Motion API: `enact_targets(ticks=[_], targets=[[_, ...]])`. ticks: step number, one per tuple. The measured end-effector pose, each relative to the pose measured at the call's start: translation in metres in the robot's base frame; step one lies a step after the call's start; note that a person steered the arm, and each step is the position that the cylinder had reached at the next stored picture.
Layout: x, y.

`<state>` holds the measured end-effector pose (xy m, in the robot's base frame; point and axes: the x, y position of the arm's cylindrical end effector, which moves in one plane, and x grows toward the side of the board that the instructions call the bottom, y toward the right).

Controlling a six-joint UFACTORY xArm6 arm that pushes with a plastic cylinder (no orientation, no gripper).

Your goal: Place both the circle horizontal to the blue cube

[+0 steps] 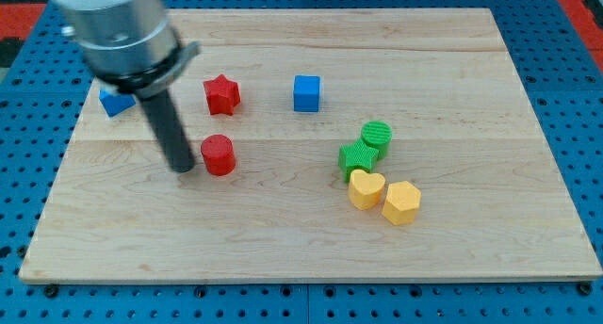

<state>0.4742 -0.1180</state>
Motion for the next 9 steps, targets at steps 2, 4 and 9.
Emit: enact_targets(ticks=[2, 4, 9], targets=[[-0.046, 0.153], [-0.018, 0.13], [-0.063, 0.249]])
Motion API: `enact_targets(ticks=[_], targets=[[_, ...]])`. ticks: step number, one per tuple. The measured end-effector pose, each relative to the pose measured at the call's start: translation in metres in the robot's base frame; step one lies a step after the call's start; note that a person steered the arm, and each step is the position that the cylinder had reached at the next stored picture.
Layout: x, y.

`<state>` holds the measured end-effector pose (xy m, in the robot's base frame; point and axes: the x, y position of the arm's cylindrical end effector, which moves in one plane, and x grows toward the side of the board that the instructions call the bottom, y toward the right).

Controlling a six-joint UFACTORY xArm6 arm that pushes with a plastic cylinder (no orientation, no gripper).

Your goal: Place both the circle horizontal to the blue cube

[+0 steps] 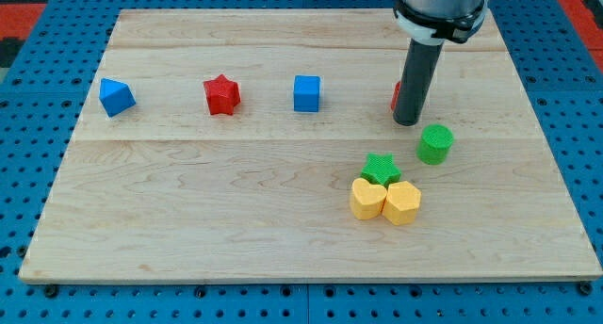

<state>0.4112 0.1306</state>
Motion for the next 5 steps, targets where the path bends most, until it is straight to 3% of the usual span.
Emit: enact_targets(ticks=[2, 4, 5], targets=[[-0.005, 0.027], [0.041, -0.038], [0.038, -0.038]])
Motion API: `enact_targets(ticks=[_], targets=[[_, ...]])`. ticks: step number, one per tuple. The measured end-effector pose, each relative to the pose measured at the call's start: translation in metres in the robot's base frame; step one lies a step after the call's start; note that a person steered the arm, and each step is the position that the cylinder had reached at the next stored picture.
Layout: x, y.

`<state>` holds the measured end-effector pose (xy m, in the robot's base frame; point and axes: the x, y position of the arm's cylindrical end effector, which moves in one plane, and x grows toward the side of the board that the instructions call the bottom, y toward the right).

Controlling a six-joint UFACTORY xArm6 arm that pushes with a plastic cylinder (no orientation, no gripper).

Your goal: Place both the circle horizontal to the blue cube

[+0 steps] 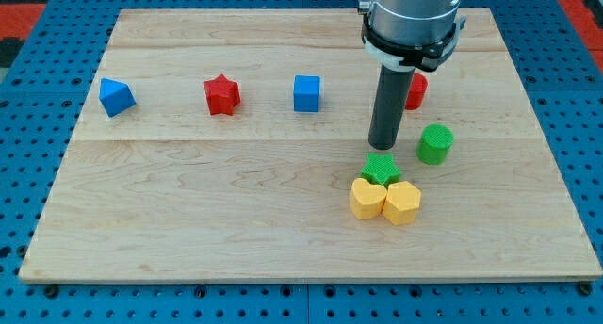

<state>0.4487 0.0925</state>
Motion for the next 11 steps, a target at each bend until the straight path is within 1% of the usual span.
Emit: enact_targets(ticks=[1, 3, 4, 5, 6, 7, 8, 9, 11], targets=[[-0.003, 0.02], [-0.003, 0.023], [0.017, 0.027], [0.018, 0.07], [0.022, 0.081], [0.051, 0.107], [0.014, 0.121], [-0.023, 0.122], [-0.061, 0.13]])
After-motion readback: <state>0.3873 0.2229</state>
